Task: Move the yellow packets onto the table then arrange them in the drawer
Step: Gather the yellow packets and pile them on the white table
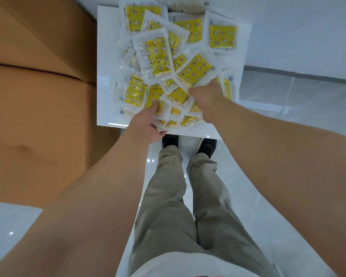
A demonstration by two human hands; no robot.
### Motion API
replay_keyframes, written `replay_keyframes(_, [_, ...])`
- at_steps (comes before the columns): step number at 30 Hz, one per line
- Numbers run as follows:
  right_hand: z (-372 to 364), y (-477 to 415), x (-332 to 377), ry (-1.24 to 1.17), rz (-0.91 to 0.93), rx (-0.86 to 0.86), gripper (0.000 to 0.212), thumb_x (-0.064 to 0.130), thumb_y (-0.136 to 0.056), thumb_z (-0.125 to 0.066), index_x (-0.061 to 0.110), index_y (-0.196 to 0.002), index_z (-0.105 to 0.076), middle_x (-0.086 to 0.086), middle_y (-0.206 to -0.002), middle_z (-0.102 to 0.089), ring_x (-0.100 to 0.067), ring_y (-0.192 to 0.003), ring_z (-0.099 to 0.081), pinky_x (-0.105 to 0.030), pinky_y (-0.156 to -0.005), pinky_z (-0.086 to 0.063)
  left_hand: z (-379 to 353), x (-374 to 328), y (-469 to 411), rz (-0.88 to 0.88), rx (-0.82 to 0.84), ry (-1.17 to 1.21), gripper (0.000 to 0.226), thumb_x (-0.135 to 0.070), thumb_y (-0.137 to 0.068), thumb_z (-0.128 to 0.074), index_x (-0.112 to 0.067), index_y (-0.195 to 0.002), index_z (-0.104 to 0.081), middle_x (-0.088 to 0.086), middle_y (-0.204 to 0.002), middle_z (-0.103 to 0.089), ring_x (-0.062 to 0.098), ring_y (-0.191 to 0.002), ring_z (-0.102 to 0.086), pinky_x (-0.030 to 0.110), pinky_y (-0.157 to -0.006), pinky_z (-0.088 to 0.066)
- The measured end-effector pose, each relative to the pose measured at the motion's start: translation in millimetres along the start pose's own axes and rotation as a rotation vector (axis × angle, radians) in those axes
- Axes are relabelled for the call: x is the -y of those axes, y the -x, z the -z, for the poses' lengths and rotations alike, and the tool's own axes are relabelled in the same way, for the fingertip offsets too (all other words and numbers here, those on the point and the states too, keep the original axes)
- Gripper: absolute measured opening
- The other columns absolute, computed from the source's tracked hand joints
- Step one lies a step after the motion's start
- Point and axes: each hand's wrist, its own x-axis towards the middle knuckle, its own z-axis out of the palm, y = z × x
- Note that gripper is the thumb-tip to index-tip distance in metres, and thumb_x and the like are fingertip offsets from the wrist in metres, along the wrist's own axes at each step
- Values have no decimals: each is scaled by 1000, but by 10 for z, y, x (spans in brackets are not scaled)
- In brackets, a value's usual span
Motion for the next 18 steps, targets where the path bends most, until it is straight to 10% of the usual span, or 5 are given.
replay_keyframes(4, [17,9,-1,27,18,-17,23,13,-92,-68,20,-106,-51,3,-96,-55,-13,-82,-54,-25,-65,-48,69,8,-20,-37,7,49,38,-31,-85,-80,-18,-118,-68,6,-108,-76,26,-96,-73,42,-75,-61])
replay_keyframes(9, [38,65,-9,-31,-64,17,21,12,-92,-69,25,-93,-52,-2,-106,-60,-21,-98,-61,-44,-95,-53,93,-32,49,-95,-20,13,36,-31,-85,-81,-18,-114,-67,3,-111,-74,23,-99,-70,40,-78,-58])
replay_keyframes(18, [-53,207,-14,-123,-138,78,35,11,-83,-78,18,-113,-61,-8,-119,-64,-31,-107,-64,-54,-94,-55,109,-161,290,-448,-233,-162,38,-36,-79,-83,-22,-111,-65,0,-105,-72,25,-97,-71,46,-89,-59])
